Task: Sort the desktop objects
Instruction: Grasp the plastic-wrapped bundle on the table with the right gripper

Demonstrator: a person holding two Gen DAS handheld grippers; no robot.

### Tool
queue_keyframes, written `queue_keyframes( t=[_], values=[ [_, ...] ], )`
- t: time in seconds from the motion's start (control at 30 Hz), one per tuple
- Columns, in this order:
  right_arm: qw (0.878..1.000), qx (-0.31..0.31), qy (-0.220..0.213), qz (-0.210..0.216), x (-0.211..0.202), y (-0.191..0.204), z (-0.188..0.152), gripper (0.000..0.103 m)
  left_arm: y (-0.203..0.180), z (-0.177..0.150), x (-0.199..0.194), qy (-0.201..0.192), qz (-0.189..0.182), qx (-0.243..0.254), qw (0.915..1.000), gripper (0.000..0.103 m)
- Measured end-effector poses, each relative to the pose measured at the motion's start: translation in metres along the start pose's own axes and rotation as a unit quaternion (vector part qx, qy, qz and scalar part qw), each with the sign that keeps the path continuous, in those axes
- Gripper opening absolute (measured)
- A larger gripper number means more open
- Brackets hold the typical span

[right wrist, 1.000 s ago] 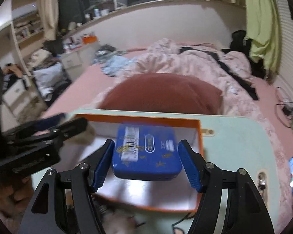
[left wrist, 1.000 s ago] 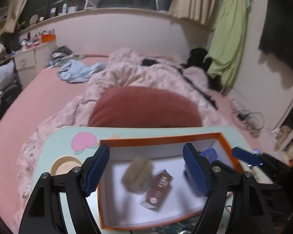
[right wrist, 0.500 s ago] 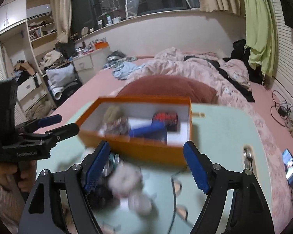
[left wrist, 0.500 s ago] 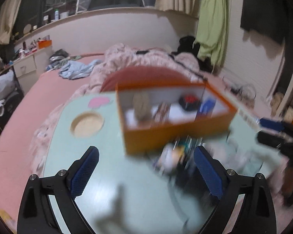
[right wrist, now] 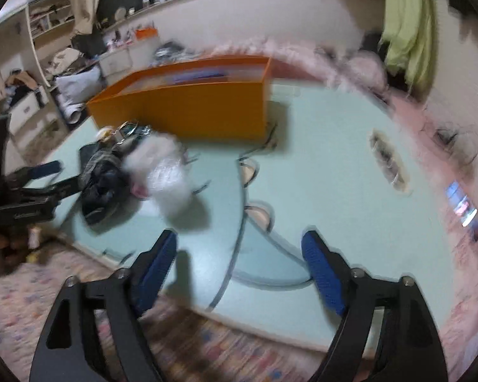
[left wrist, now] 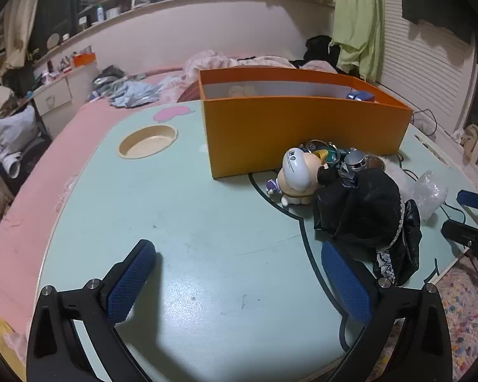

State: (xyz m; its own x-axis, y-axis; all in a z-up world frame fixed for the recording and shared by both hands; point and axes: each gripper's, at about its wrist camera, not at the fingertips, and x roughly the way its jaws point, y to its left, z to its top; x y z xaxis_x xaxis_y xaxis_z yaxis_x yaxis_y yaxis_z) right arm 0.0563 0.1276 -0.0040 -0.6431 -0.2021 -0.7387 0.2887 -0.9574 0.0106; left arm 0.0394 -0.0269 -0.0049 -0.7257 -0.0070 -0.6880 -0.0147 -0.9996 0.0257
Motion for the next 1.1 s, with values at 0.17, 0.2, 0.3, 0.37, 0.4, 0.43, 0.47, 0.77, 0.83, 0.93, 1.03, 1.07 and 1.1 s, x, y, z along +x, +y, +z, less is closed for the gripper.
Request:
queue_keyframes(
  t=[0.17,0.2,0.3,0.37,0.4,0.43,0.47,0.77,0.83,0.93,1.03,1.07,1.1],
  values=[
    [1.000,0.007,-0.003,0.002,0.0070,-0.0059,0.0026,0.103,0.0018,-0.0009,-0.0025,-0.002,0.001,0.000,1.0000,0.103],
    [1.000,0.007,-0.004,0.002,0.0075,-0.0061,0.0035,0.103,0.0020,-0.0009,-0.0032,-0.003,0.001,0.001,1.0000,0.103],
    [1.000,0.007,-0.004,0.003,0.0075,-0.0070,0.0030,0.103,0.0015,-0.0026,-0.0022,-0.002,0.000,0.000,1.0000,0.103],
    [1.000,0.007,-0.005,0.003,0.0070,-0.0069,0.0010,0.103,0.0016,-0.0022,-0.0021,-0.001,0.000,-0.001,1.0000,0.103],
    [1.000,0.007,-0.006,0.003,0.0073,-0.0071,0.0013,0.103,0.0015,-0.0025,-0.0022,-0.001,0.000,0.000,1.0000,0.103],
    [1.000,0.007,-0.006,0.003,0.0076,-0.0077,0.0017,0.103,0.0019,-0.0023,-0.0017,-0.001,-0.001,0.000,1.0000,0.103],
    [1.000,0.006,-0.006,0.003,0.0076,-0.0079,0.0014,0.103,0.0022,-0.0021,-0.0010,-0.001,-0.001,0.000,1.0000,0.103],
    [1.000,0.001,-0.015,0.008,0.0039,-0.0108,-0.0043,0.103,0.0023,-0.0015,0.0007,0.001,-0.005,0.003,1.0000,0.103],
    [1.000,-0.002,-0.018,0.010,0.0038,-0.0114,-0.0051,0.103,0.0024,-0.0027,0.0001,-0.005,-0.007,0.005,0.9999,0.103],
    [1.000,-0.006,-0.022,0.016,0.0030,-0.0101,-0.0057,0.103,0.0018,-0.0040,-0.0007,-0.011,-0.008,0.008,0.9999,0.103],
    [1.000,-0.005,-0.025,0.015,0.0036,-0.0095,-0.0053,0.103,0.0016,-0.0042,-0.0007,-0.012,-0.009,0.007,0.9999,0.103],
    [1.000,-0.002,-0.024,0.008,0.0033,-0.0088,-0.0049,0.103,0.0014,-0.0044,-0.0009,-0.012,-0.009,0.007,0.9999,0.103],
    [1.000,0.001,-0.024,0.006,0.0027,-0.0086,-0.0045,0.102,0.0011,-0.0043,-0.0007,-0.013,-0.009,0.007,0.9999,0.103]
  ],
)
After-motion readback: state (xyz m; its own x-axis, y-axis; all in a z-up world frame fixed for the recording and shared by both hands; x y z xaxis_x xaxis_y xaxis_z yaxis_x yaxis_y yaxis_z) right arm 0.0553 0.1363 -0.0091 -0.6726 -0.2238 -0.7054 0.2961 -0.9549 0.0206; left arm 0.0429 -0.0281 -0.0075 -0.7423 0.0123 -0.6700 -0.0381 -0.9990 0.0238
